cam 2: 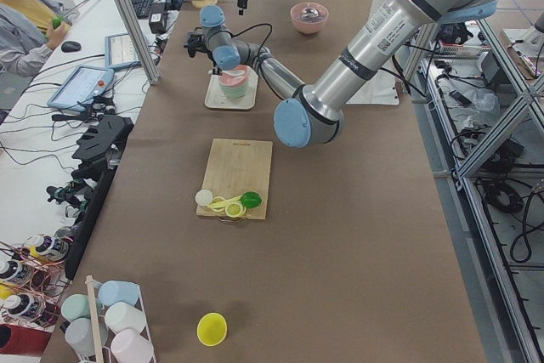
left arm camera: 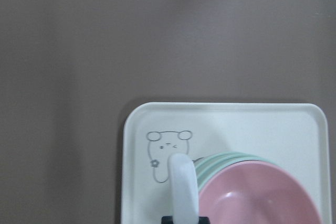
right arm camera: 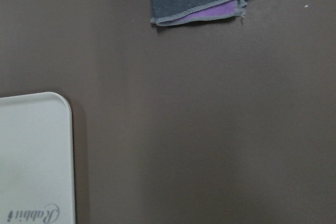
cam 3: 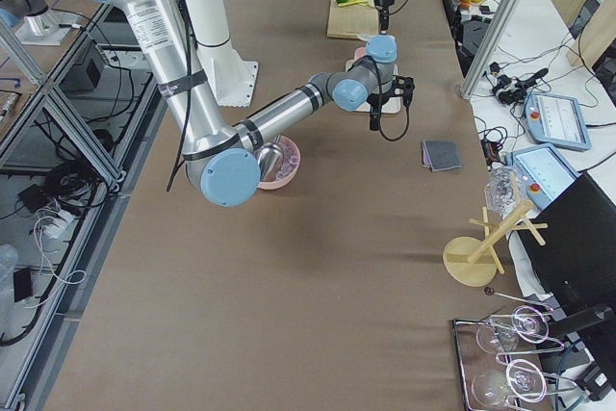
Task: Stack pink bowl on green and place spoon
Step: 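Lower the white spoon into the pink bowl with the left gripper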
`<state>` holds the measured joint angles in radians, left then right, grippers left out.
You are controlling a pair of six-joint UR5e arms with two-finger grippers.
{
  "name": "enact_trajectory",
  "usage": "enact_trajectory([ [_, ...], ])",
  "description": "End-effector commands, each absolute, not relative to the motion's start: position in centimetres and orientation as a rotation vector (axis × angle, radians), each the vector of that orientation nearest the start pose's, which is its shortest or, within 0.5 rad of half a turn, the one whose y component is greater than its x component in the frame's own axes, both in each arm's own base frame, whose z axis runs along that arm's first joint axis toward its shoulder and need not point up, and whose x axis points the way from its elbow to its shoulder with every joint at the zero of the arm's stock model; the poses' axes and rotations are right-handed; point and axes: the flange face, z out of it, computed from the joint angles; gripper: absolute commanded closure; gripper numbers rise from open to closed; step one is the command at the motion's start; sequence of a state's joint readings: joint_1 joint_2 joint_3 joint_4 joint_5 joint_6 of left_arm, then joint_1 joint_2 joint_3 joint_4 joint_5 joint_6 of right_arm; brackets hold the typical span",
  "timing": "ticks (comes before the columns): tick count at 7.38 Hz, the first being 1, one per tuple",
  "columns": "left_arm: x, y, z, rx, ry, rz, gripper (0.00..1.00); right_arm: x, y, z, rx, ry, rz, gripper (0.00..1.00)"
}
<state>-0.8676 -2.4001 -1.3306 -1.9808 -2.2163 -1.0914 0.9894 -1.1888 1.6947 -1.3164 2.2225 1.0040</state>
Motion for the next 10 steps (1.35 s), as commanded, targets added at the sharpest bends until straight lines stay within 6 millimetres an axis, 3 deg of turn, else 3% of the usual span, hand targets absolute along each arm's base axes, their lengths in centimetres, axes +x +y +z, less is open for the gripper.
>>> enact_trajectory([
  [1, 45.2, -62.3, 17.5, 0.171, 1.117, -0.018, 1.0, -27.3, -56.4, 36.7, 0.083, -0.941, 0.139, 0.0],
  [3, 46.7, -61.9, 17.4, 0.225, 1.114, -0.018, 1.0, -26.9, -56.2, 36.9, 0.083, -0.94, 0.143, 0.0],
  [4, 47.8, -61.1, 17.6, 0.234, 1.112, -0.012, 0.48, -26.7, -55.8, 37.0, 0.082, -0.943, 0.141, 0.0],
  [5, 48.2, -60.6, 17.9, 0.233, 1.109, -0.008, 0.02, -26.3, -55.8, 37.2, 0.082, -0.941, 0.148, 0.0],
  [6, 47.8, -60.2, 19.0, 0.242, 1.097, -0.018, 0.02, -25.8, -55.7, 38.1, 0.078, -0.931, 0.156, 0.0],
  [7, 46.2, -59.3, 21.9, 0.235, 1.079, -0.024, 0.02, -25.1, -55.8, 38.4, 0.077, -0.928, 0.166, 0.0],
  [8, 42.8, -58.8, 26.4, 0.227, 1.055, -0.043, 0.03, -24.0, -56.1, 39.2, 0.09, -0.92, 0.155, 0.0],
  [9, 38.8, -57.9, 30.1, 0.282, 1.017, 0.025, 0.03, -21.5, -56.3, 41.0, 0.115, -0.899, 0.13, 0.0],
  [10, 34.3, -56.0, 36.1, 0.288, 0.953, 0.094, 0.03, -18.8, -55.9, 44.4, 0.142, -0.859, 0.062, 0.0],
])
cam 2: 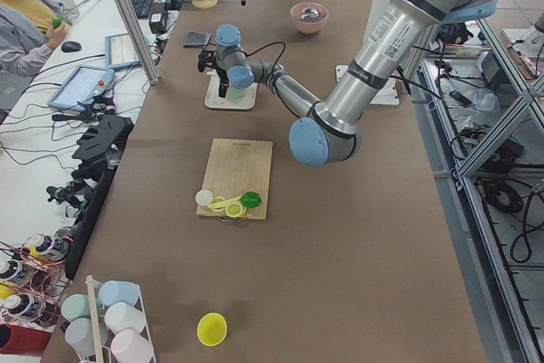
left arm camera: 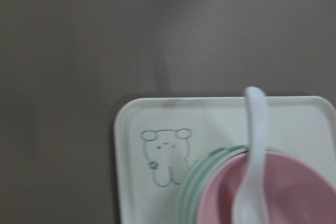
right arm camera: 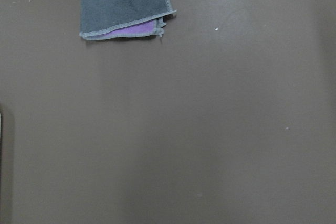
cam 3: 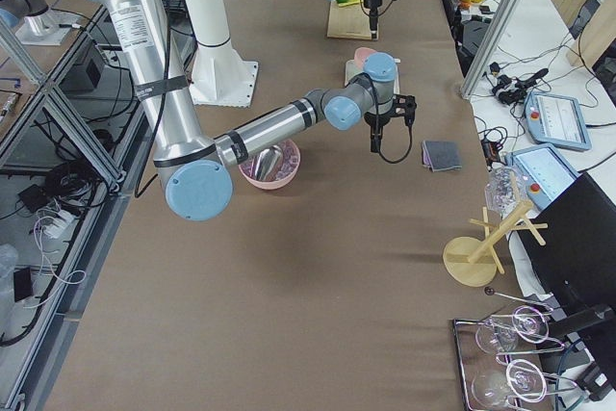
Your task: Stack pink bowl on green and place spoon
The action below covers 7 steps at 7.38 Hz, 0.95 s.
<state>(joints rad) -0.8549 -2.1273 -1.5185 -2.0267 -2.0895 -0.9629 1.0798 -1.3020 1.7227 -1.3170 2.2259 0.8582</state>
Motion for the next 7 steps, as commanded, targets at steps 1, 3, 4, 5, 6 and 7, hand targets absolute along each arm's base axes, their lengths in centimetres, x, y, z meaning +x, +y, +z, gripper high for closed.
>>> enact_trajectory([
  [1, 27.9, -54.7, 41.8, 0.311, 0.901, 0.162, 0.03, -15.6, -55.6, 47.8, 0.173, -0.815, -0.021, 0.0],
  [3, 16.5, -53.2, 50.7, 0.302, 0.863, 0.262, 0.03, -7.9, -55.1, 53.4, 0.183, -0.805, -0.084, 0.0],
  [4, 12.4, -52.3, 54.2, 0.307, 0.826, 0.272, 0.03, -4.6, -55.1, 55.1, 0.176, -0.832, -0.104, 0.0],
  [5, 8.4, -52.5, 58.1, 0.301, 0.791, 0.294, 0.03, -3.7, -54.4, 56.7, 0.181, -0.804, -0.154, 0.0],
  [6, 5.2, -53.0, 59.3, 0.221, 0.827, 0.244, 0.03, -3.6, -54.3, 57.2, 0.174, -0.801, -0.155, 0.0],
  [7, 3.4, -53.0, 59.6, 0.178, 0.83, 0.216, 0.03, -3.4, -53.6, 57.8, 0.169, -0.799, -0.151, 0.0],
])
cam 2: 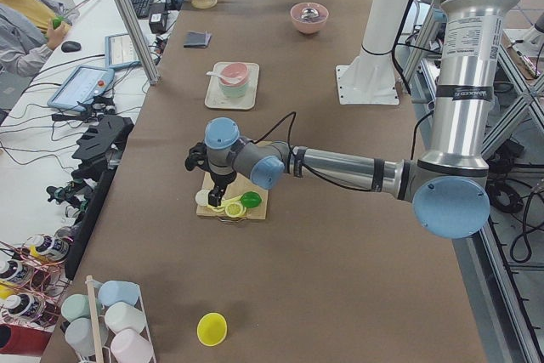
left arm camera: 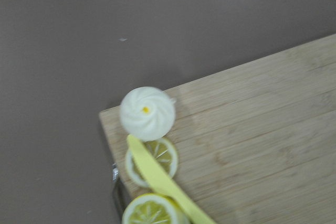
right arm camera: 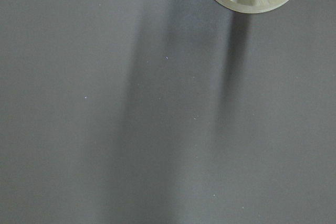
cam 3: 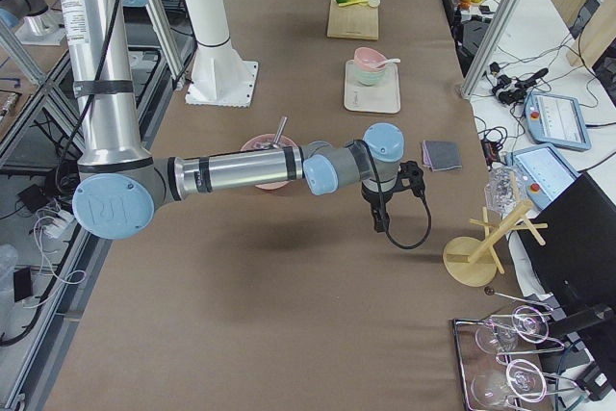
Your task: Stack pink bowl on green and place spoon
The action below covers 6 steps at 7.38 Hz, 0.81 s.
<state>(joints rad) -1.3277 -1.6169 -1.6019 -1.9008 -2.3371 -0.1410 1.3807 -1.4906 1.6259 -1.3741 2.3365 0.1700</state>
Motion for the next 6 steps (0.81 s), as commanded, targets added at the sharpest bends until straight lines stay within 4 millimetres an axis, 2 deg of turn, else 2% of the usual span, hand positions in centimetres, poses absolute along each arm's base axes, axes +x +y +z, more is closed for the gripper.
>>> enact_trajectory([
  [1, 2.2, -52.9, 60.0, 0.198, 0.82, 0.248, 0.03, -3.5, -53.6, 57.8, 0.169, -0.797, -0.153, 0.0],
  [2, 1.4, -52.2, 60.0, 0.204, 0.818, 0.24, 0.02, -3.6, -53.8, 57.6, 0.174, -0.8, -0.154, 0.0],
  [3, 1.1, -50.5, 61.3, 0.193, 0.819, 0.237, 0.02, -3.6, -53.9, 57.4, 0.177, -0.8, -0.155, 0.0],
  [5, 1.2, -50.7, 61.7, 0.158, 0.818, 0.194, 0.02, -3.5, -53.4, 58.2, 0.17, -0.8, -0.156, 0.0],
  [6, 1.2, -50.8, 61.8, 0.156, 0.818, 0.192, 0.02, -3.4, -52.6, 58.9, 0.159, -0.799, -0.153, 0.0],
])
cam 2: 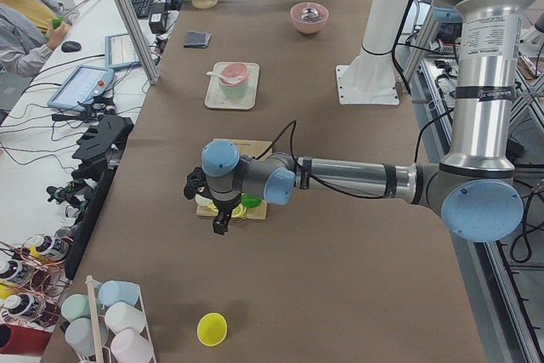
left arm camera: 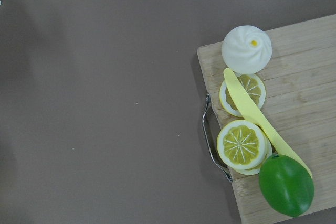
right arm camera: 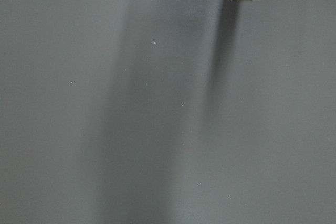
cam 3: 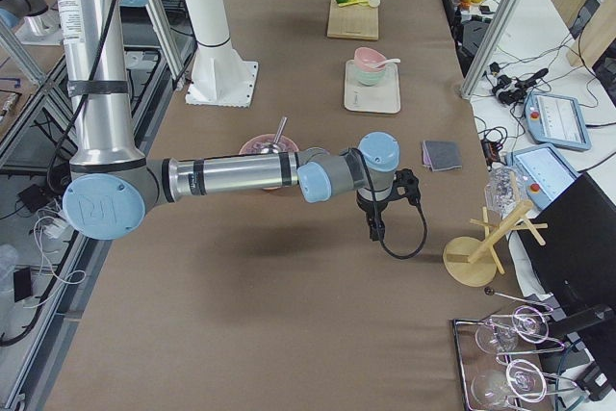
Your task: Stack pink bowl on green and place spoon
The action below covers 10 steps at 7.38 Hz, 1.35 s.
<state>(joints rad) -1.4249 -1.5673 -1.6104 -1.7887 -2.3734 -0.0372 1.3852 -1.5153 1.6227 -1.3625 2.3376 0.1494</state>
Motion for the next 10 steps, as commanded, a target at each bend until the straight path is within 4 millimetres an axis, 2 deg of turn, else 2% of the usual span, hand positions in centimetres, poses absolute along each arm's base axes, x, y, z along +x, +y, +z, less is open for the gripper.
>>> enact_trajectory([
  [1, 1.3, -51.6, 61.9, 0.144, 0.815, 0.166, 0.02, -3.1, -51.7, 60.4, 0.134, -0.791, -0.142, 0.0],
  [2, 1.2, -51.8, 62.0, 0.14, 0.811, 0.151, 0.02, -1.2, -50.3, 61.3, 0.126, -0.793, -0.106, 0.0],
  [3, 1.3, -51.8, 63.1, 0.122, 0.808, 0.147, 0.02, 0.6, -49.6, 62.1, 0.135, -0.79, -0.092, 0.0],
  [4, 1.3, -52.0, 63.3, 0.123, 0.81, 0.148, 0.02, 1.5, -49.4, 62.3, 0.15, -0.783, -0.107, 0.0],
  [6, 1.1, -52.5, 62.9, 0.12, 0.81, 0.132, 0.02, 1.9, -49.6, 61.7, 0.159, -0.783, -0.103, 0.0],
  [7, 0.8, -52.6, 63.4, 0.111, 0.808, 0.121, 0.02, 2.1, -49.6, 61.7, 0.161, -0.779, -0.099, 0.0],
  [10, 0.5, -53.0, 64.1, 0.103, 0.807, 0.113, 0.02, 0.9, -49.4, 62.4, 0.099, -0.768, -0.137, 0.0],
])
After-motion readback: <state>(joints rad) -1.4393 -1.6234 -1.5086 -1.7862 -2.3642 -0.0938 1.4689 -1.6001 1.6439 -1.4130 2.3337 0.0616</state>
